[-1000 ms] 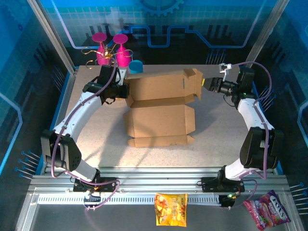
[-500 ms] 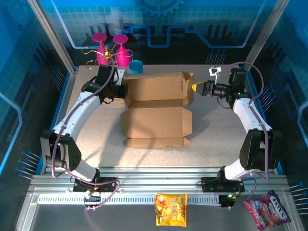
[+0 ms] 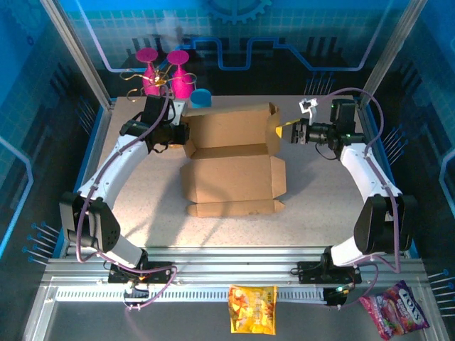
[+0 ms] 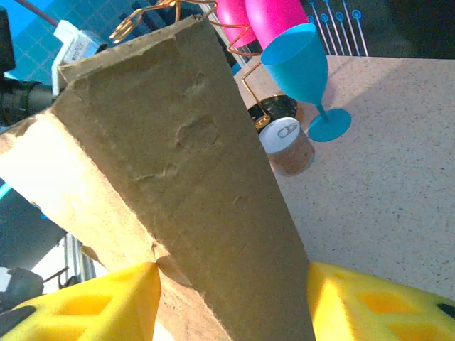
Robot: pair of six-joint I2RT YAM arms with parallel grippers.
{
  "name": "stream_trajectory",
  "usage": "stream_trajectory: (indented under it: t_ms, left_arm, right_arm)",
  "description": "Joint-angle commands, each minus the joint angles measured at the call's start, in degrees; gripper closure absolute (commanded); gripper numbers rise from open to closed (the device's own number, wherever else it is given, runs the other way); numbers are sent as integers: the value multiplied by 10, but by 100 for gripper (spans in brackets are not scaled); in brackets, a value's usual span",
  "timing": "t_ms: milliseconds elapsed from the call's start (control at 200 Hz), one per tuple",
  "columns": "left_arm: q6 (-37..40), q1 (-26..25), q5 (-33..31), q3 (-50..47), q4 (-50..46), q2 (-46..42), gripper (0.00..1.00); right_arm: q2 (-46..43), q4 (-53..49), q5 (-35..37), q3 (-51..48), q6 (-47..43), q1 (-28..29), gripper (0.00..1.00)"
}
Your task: Fold the paper box
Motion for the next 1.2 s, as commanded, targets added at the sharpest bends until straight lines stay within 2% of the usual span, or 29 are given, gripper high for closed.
stream_trajectory:
  t_ms: [0, 650, 996, 1126, 1196]
  left_arm:
    - [10, 0, 30, 19, 1, -5, 100]
    - [13, 0, 32, 21, -3, -9, 100]
    - [13, 0, 32, 29, -3, -1, 100]
    - [11, -1, 31, 31, -3, 3, 100]
    - [9, -1, 29, 34, -3, 5, 100]
  right_arm:
    - [-15, -20, 45, 21, -22, 19, 41]
    - [6, -12, 267, 71, -53, 110, 35]
    - [35, -7, 399, 97, -58, 156, 36]
    - [59, -18, 473, 120, -56, 186, 44]
    - [72, -28, 520, 133, -52, 201, 55]
